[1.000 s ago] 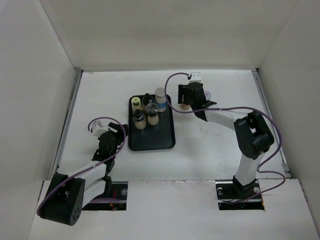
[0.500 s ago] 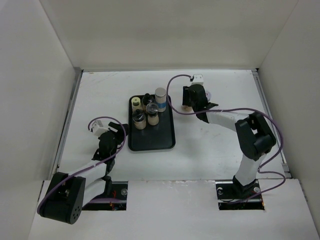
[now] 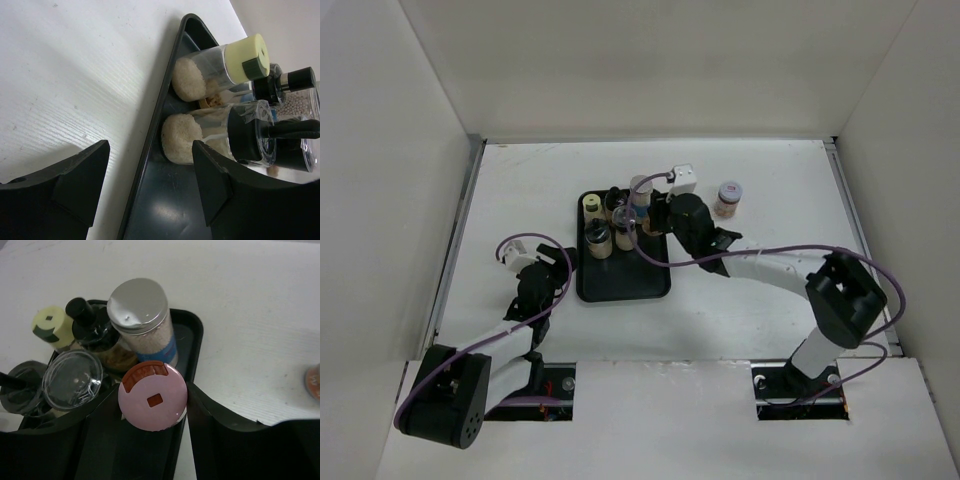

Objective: Organize the condiment bottles

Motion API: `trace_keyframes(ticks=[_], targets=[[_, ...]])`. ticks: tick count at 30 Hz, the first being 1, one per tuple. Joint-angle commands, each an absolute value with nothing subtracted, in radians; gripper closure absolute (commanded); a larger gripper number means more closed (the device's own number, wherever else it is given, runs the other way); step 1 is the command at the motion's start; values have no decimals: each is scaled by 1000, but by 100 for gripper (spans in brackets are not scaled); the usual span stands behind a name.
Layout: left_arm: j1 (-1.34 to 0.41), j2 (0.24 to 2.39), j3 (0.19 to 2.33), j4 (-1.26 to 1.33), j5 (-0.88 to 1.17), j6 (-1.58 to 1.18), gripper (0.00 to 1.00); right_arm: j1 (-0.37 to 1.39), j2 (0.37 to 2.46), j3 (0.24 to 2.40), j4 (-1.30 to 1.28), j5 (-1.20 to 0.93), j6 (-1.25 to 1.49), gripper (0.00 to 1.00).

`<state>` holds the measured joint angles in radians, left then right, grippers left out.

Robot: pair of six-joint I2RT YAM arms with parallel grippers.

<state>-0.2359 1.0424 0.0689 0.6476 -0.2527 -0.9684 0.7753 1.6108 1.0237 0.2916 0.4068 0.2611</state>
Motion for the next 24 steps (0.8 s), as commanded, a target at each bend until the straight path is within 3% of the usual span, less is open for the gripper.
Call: trace_keyframes(ticks=[1, 10, 12, 15, 17, 24], targets=[[-229, 1017, 95, 700, -244, -960, 34, 798, 1676, 1091, 350, 416, 276, 49], [-232, 1005, 94, 693, -253, -956, 34, 818, 1821, 1134, 365, 437, 287, 47], [-228, 1008, 94, 693, -247, -960, 34, 821, 1827, 1131, 368, 459, 287, 39], [-232, 1003, 94, 692, -258, -956, 34, 832, 1801, 1114, 368, 469, 287, 17], [-231, 1006, 94, 692, -253, -959, 34, 832, 1773, 1101, 367, 468, 287, 12], [-228, 994, 87, 689, -250, -962, 34, 739, 1602, 964, 397, 456, 305, 13]])
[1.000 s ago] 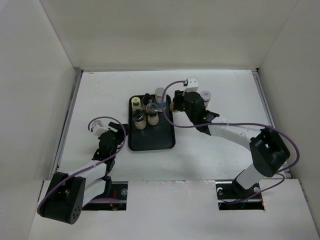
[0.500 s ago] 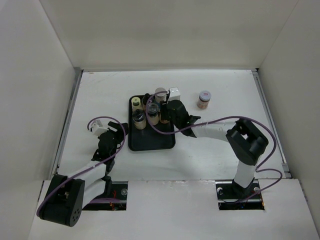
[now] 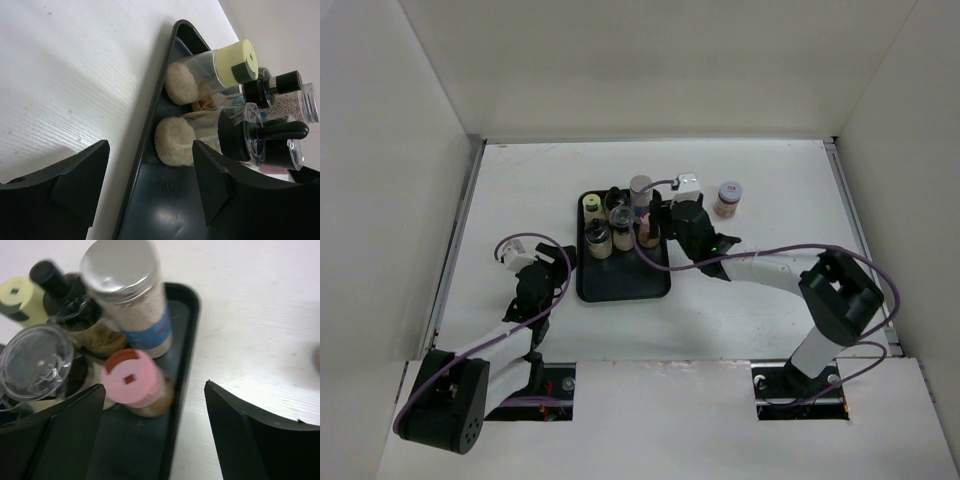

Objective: Organize the condiment bottles

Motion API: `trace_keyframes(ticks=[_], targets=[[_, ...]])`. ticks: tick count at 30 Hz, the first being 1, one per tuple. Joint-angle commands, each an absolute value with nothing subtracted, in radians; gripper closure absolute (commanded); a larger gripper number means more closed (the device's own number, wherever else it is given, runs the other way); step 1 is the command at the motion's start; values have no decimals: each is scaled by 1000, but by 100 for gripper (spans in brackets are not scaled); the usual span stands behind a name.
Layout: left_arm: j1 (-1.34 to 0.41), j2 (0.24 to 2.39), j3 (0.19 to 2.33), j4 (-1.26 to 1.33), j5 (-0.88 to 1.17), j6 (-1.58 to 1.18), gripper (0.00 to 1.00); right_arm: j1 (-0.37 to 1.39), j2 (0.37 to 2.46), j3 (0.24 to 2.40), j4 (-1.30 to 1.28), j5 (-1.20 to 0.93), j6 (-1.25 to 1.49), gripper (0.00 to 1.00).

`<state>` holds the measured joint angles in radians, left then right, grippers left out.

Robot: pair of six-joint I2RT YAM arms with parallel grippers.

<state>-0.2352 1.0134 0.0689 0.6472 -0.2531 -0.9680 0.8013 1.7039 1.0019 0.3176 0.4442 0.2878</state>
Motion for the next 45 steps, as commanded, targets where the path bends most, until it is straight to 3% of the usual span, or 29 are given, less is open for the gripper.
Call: trace_keyframes(ticks=[1, 5, 7, 9, 12, 15, 26, 30, 32, 35, 39, 43, 45], targets=[[-228, 994, 86, 689, -249, -963, 34, 710, 1588, 950, 400, 456, 308, 16], [-237, 1009, 94, 692, -256, -959, 34, 544, 1540, 896, 385, 453, 348, 42], [-237, 1019, 94, 698, -247, -965, 34, 463, 1560, 900, 368, 465, 354, 44], [-240, 1020, 95, 698, -255, -960, 34, 400, 1595, 919, 347, 472, 353, 38], [-240, 1029, 100, 698, -250, -959, 34, 354, 1650, 954, 330, 460, 342, 13], [-234, 1014, 95, 698, -255, -957, 34, 340, 1695, 991, 324, 456, 308, 4], [-232, 1014, 94, 698, -249, -957, 34, 343, 1773, 1086, 291, 426, 273, 2], [-237, 1020, 98, 698, -250, -954, 34, 343, 1818, 1132, 256, 419, 268, 5], [-231, 1019, 95, 698, -247, -959, 34, 343, 1847, 1160, 233, 419, 268, 14], [-237, 1019, 98, 698, -255, -953, 34, 343, 1855, 1172, 226, 429, 265, 19], [-231, 1012, 97, 696, -253, -953, 34, 343, 1848, 1192, 170, 431, 276, 20], [-228, 1014, 95, 698, -247, -957, 34, 343, 1833, 1195, 137, 440, 299, 44], [-231, 1006, 94, 696, -252, -953, 34, 354, 1800, 1166, 155, 457, 307, 51]])
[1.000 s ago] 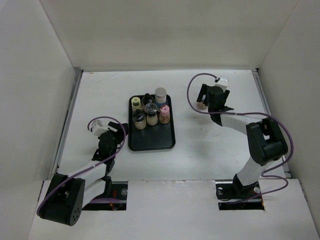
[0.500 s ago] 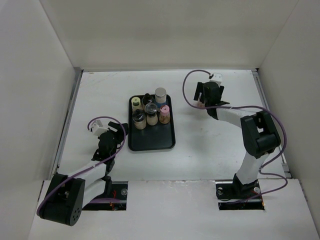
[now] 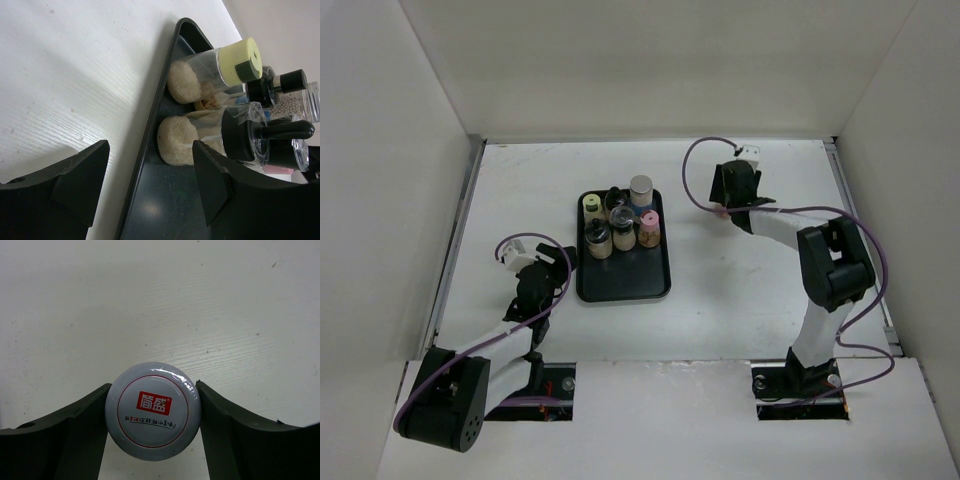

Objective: Organize the condiment bottles

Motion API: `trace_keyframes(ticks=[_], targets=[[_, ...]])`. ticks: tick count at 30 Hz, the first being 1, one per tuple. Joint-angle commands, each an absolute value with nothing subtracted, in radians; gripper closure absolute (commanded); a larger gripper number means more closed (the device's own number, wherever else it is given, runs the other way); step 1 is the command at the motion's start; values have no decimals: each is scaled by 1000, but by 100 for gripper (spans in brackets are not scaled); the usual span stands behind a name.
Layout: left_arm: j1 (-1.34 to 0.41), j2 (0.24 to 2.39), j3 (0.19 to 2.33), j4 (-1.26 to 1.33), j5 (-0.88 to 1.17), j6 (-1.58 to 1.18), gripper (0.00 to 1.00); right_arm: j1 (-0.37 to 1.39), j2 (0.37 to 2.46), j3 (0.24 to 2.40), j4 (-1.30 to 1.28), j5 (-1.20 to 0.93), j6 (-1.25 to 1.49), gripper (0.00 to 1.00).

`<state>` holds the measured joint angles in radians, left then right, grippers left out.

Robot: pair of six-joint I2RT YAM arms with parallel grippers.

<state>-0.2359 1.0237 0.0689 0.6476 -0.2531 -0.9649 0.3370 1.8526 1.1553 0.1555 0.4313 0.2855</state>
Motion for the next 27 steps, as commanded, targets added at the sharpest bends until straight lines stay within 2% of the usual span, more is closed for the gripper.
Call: trace_keyframes(ticks=[1, 9, 15, 21, 27], targets=[[-235, 1006, 95, 693, -256, -953, 34, 363, 1777, 1149, 173, 469, 305, 52], [-232, 1003, 94, 693, -253, -954, 34, 516, 1481, 994, 212, 495, 291, 54], [-231, 983, 86, 689, -259, -956, 34, 772, 1359, 891, 198, 509, 354, 54], [-223, 986, 86, 687, -264, -957, 34, 1001, 1488, 971, 242, 492, 402, 54], [-206, 962, 81, 666, -276, -951, 34, 1110, 1710, 1162, 276, 491, 321, 53]])
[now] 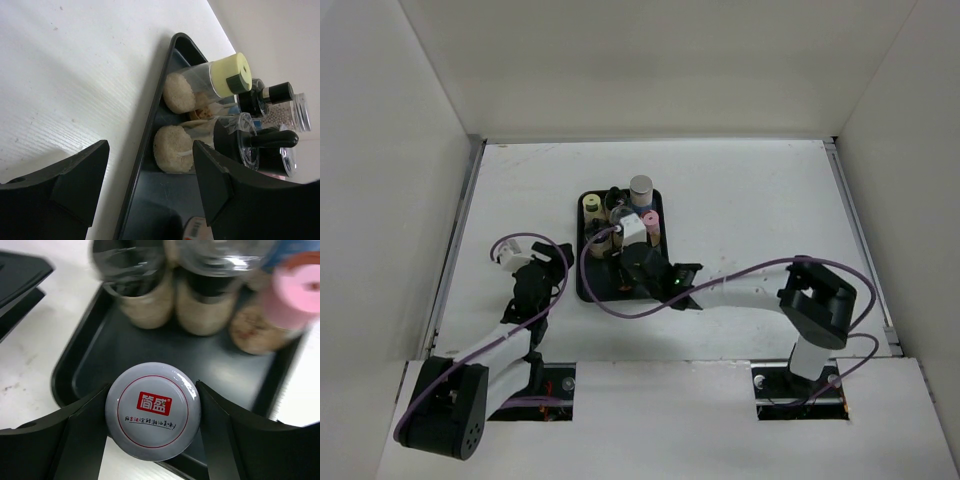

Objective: Organize the condiment bottles

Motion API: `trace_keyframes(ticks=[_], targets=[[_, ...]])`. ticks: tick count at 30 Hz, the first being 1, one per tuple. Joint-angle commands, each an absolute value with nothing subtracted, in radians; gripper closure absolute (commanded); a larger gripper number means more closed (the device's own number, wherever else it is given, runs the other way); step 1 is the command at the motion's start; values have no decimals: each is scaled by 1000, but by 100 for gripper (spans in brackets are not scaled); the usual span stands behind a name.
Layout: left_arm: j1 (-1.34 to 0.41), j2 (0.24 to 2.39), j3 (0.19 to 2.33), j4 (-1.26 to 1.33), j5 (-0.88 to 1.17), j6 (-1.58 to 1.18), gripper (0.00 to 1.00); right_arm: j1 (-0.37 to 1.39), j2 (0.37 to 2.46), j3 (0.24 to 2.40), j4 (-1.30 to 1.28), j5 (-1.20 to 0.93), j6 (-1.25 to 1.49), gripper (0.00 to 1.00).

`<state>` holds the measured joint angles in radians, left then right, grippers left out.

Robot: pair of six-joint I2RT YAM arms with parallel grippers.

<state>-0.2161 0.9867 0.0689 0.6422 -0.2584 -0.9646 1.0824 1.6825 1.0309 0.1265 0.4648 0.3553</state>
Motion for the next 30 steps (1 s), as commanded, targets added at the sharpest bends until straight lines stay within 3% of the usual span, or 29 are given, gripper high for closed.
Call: trace_keyframes(ticks=[1, 12, 19, 22, 30], targets=[[-205, 956, 80, 661, -275, -951, 33, 1120, 1741, 1195, 270, 494, 310, 53], [-191, 946, 80, 644, -287, -949, 22, 1165, 1933, 1292, 301, 509, 330, 42], [-140, 942, 71, 617, -279, -965, 11, 1171, 1843, 1238, 327, 515, 321, 0], [-127, 937, 71, 604, -285, -963, 1, 1177, 1726, 1169, 336, 537, 292, 0], [-127, 896, 95, 506, -278, -951, 0, 1064, 1424, 888, 344, 693, 313, 0]])
